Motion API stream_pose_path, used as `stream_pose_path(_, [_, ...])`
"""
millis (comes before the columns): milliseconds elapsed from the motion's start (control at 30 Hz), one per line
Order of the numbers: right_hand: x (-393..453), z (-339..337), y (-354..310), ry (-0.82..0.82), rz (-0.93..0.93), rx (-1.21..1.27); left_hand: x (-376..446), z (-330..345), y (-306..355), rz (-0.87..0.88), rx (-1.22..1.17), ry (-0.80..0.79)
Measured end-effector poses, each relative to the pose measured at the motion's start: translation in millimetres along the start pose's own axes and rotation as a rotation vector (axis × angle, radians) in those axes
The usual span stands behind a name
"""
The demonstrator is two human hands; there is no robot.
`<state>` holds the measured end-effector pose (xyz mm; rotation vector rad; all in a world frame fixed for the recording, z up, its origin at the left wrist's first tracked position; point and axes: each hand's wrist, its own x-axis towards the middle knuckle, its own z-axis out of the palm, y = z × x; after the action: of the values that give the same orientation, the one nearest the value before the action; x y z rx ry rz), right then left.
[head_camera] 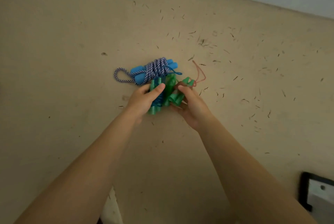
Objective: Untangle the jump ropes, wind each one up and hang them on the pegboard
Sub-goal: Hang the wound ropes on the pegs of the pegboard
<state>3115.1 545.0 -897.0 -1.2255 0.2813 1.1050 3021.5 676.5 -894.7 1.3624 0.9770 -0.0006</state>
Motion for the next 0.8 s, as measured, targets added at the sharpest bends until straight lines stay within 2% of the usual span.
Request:
stream_pose_path(133, [-6,-2,-12,-0.078,0.04,-0.098,-8,0,2,-0.026,-0.129,-0.051])
stream_pose_path(267, [-14,-1,-18,-0.102,0.012,-0.148,-16,4,8,-0.029,-0.124,-0.077])
stream_pose_path(367, [-24,-2,-27,-0.1,-0.061,-0.033,-24,4,18,0.014,-0.03,-0.009])
stream_pose_path(467, [-46,-4,-43,-0.115,-0.127,-0.076,-37,-3,31,0.032,0.016,0.097])
stream_pose_path(567, [-88,3,-62,-0.204,-0.191,-0.178,-68,-1,58,0.01,-0.138,-0.015])
stream_pose_path(667, [-149,18,-87,-0.285,-0.278,-0.306,-117,7,99,0.089,-0.19,-0.188])
stream_pose_path(800, [-257,43,-130,-0.341,-0.398,-0.41,-202,-1,156,0.225,-0.273,-0.204])
